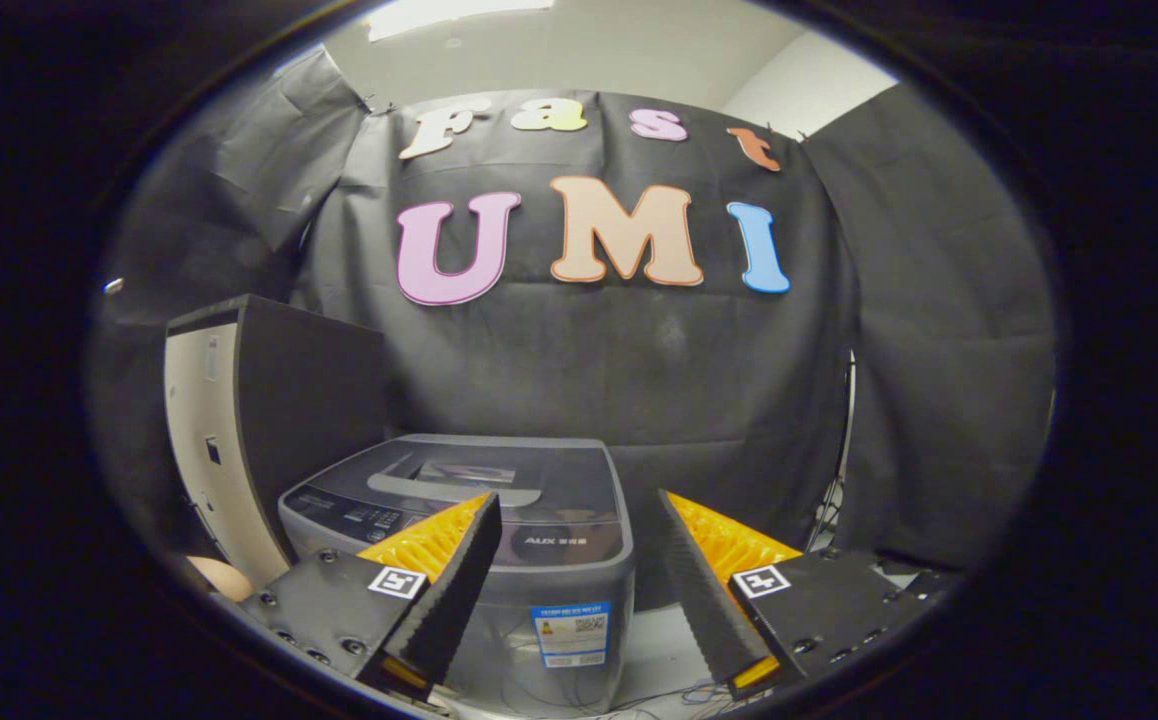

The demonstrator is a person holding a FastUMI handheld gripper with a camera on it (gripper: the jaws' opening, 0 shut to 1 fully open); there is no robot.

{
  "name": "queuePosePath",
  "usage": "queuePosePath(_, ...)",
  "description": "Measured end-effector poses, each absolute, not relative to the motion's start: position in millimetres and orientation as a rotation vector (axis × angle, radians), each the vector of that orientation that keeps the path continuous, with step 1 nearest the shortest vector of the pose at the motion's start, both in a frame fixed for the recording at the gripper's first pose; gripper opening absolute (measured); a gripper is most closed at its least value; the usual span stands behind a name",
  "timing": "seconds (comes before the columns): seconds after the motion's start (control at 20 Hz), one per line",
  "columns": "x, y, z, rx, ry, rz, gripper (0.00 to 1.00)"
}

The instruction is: Put the clothes into the washing machine and then close the washing machine lid.

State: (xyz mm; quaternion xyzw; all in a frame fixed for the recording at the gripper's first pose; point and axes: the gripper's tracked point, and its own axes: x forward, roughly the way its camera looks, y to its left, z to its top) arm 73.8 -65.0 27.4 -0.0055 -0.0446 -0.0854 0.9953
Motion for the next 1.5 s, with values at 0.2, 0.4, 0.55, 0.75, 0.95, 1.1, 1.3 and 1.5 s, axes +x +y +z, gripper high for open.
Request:
queuePosePath(0.2, 70.6, -57.5, 7.5, 0.019, -0.059, -0.156, 0.96)
queuePosePath(0.4, 68.3, -48.6, -6.7, 0.01, -0.019, -0.129, 0.96)
queuePosePath(0.55, 65.7, -42.3, -17.0, 0.001, 0.015, -0.101, 0.96)
queuePosePath(0.75, 60.8, -38.1, -23.3, -0.014, 0.041, -0.089, 0.96)
queuePosePath(0.95, 55.8, -38.1, -28.4, -0.017, 0.059, -0.092, 0.96)
queuePosePath(1.1, 50.3, -36.9, -27.0, -0.021, 0.055, -0.093, 0.96)
queuePosePath(1.3, 42.0, -34.6, -26.8, -0.031, 0.051, -0.088, 0.95)
queuePosePath(1.5, 32.8, -33.2, -17.6, -0.031, 0.006, -0.082, 0.96)
